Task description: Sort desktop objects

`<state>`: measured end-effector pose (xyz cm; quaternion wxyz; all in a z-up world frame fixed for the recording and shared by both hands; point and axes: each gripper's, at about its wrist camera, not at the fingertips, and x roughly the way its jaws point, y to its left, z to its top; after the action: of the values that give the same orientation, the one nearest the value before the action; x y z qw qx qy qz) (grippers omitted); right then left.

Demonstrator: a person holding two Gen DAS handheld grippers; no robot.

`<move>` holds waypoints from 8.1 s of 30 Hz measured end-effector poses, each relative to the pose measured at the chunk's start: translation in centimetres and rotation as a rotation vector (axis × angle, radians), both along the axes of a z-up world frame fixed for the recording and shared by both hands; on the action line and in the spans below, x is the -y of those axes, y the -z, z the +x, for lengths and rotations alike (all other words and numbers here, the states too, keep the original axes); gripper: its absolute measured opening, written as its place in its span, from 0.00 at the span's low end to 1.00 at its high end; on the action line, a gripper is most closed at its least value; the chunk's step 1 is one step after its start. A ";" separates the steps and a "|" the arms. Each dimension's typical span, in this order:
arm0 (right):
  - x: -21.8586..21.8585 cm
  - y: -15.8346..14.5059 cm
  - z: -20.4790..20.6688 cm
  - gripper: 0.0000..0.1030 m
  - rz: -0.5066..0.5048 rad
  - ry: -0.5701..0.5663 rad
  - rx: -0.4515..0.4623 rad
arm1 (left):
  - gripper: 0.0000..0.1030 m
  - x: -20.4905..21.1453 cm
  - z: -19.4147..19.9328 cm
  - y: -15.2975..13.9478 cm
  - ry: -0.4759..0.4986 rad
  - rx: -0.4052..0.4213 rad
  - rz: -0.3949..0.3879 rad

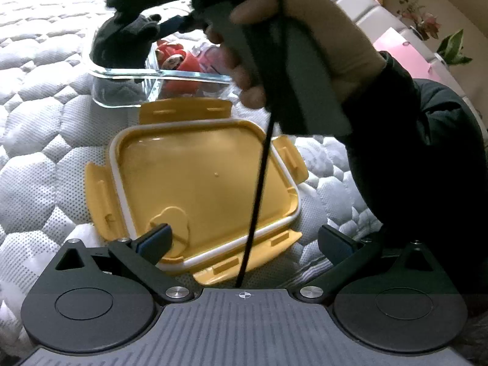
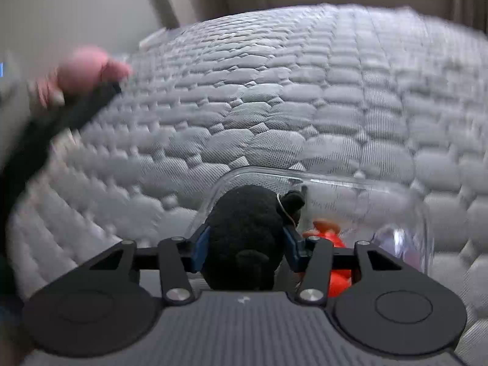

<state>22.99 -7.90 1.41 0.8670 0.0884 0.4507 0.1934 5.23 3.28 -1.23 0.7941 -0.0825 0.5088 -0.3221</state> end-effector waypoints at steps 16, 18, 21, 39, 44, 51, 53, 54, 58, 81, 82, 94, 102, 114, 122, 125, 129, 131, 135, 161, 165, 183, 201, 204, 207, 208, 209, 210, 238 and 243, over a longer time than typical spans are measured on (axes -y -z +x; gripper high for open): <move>3.8 1.1 0.3 0.61 0.268 0.088 -0.106 | 1.00 0.3 0.2 -0.7 -0.034 0.014 0.066; 5.3 0.6 -0.6 0.64 0.338 0.076 -0.074 | 1.00 -0.3 0.8 -1.2 -0.063 0.025 0.098; 8.5 0.0 -2.7 0.69 0.418 0.108 0.017 | 1.00 -1.4 2.4 -2.6 -0.116 0.025 0.099; 17.7 2.4 -10.4 0.75 0.451 -0.104 0.232 | 1.00 -1.7 16.8 -5.3 -0.464 -0.169 -0.150; 17.1 2.3 -11.1 0.75 0.386 -0.124 0.226 | 1.00 0.9 18.7 -3.4 -0.443 -0.174 -0.043; 15.7 1.7 -12.5 0.79 0.420 -0.302 0.230 | 1.00 1.8 19.0 -3.0 -0.407 -0.186 0.026; 15.3 1.6 -12.9 0.80 0.409 -0.327 0.243 | 1.00 1.8 19.2 -2.8 -0.396 -0.191 0.033; 15.2 1.5 -13.0 0.80 0.404 -0.330 0.248 | 1.00 1.7 19.2 -2.9 -0.396 -0.199 0.021; 15.2 1.7 -12.9 0.81 0.404 -0.311 0.241 | 1.00 1.2 19.3 -3.1 -0.395 -0.229 -0.028; 18.6 1.6 -12.9 0.85 0.419 -0.244 0.274 | 0.99 2.6 19.9 -6.4 -0.429 -0.031 0.295; 18.6 1.7 -12.8 0.85 0.420 -0.244 0.273 | 0.99 2.8 20.0 -6.3 -0.436 -0.015 0.328; 18.6 2.1 -12.4 0.85 0.415 -0.219 0.261 | 0.91 3.3 20.7 -4.0 -0.432 -0.070 0.301; 18.4 2.3 -12.3 0.85 0.405 -0.217 0.254 | 0.66 4.0 20.4 -3.6 -0.426 -0.013 0.398; 18.4 2.3 -12.2 0.85 0.402 -0.211 0.255 | 0.68 5.8 20.9 -2.5 -0.391 0.042 0.574; 18.6 2.4 -12.1 0.86 0.407 -0.199 0.251 | 0.64 9.8 19.3 -2.6 -0.262 0.212 0.802; 18.7 2.4 -12.1 0.86 0.407 -0.199 0.252 | 0.54 11.0 18.4 -3.0 -0.217 0.303 0.886; 18.6 2.4 -12.0 0.86 0.409 -0.200 0.251 | 0.52 11.4 17.8 -3.6 -0.201 0.343 0.912; 18.6 2.5 -12.0 0.86 0.406 -0.199 0.250 | 0.54 11.5 17.8 -3.3 -0.198 0.334 0.919; 18.6 2.4 -12.1 0.86 0.406 -0.199 0.253 | 0.59 11.6 17.6 -3.0 -0.200 0.325 0.936; 18.4 2.7 -11.8 0.86 0.403 -0.193 0.241 | 0.75 1.3 21.9 -4.5 -0.517 -0.117 0.343; 18.3 2.8 -11.7 0.86 0.399 -0.191 0.237 | 0.74 2.4 22.4 -4.0 -0.492 -0.106 0.391; 18.3 3.0 -11.5 0.86 0.393 -0.181 0.226 | 0.58 2.1 21.6 -4.7 -0.534 -0.148 0.342; 18.3 3.3 -11.3 0.86 0.394 -0.185 0.220 | 0.72 2.6 22.8 -3.2 -0.543 -0.175 0.287; 18.4 3.2 -11.4 0.86 0.396 -0.188 0.223 | 0.84 2.6 22.8 -2.8 -0.542 -0.174 0.253; 18.3 3.3 -11.4 0.86 0.388 -0.190 0.222 | 0.87 2.6 22.7 -2.9 -0.543 -0.157 0.228; 18.3 3.3 -11.4 0.86 0.382 -0.187 0.224 | 0.84 2.7 22.4 -3.3 -0.544 -0.144 0.229; 18.3 3.3 -11.5 0.86 0.376 -0.185 0.226 | 0.76 2.7 22.1 -3.7 -0.542 -0.131 0.233; 18.3 3.3 -11.5 0.86 0.372 -0.182 0.229 | 0.68 2.5 21.6 -4.2 -0.536 -0.117 0.234; 14.4 2.1 -19.5 0.98 -0.056 0.206 0.291 | 0.96 -3.3 3.6 1.8 -0.236 -0.050 0.092; 13.8 3.5 -19.4 0.92 -0.118 0.256 0.236 | 0.98 -2.8 2.9 1.9 -0.232 0.001 0.086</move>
<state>3.63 -21.68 -2.12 0.9350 0.0706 0.3416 0.0639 8.18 6.11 -3.15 0.8290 -0.1067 0.5089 -0.2058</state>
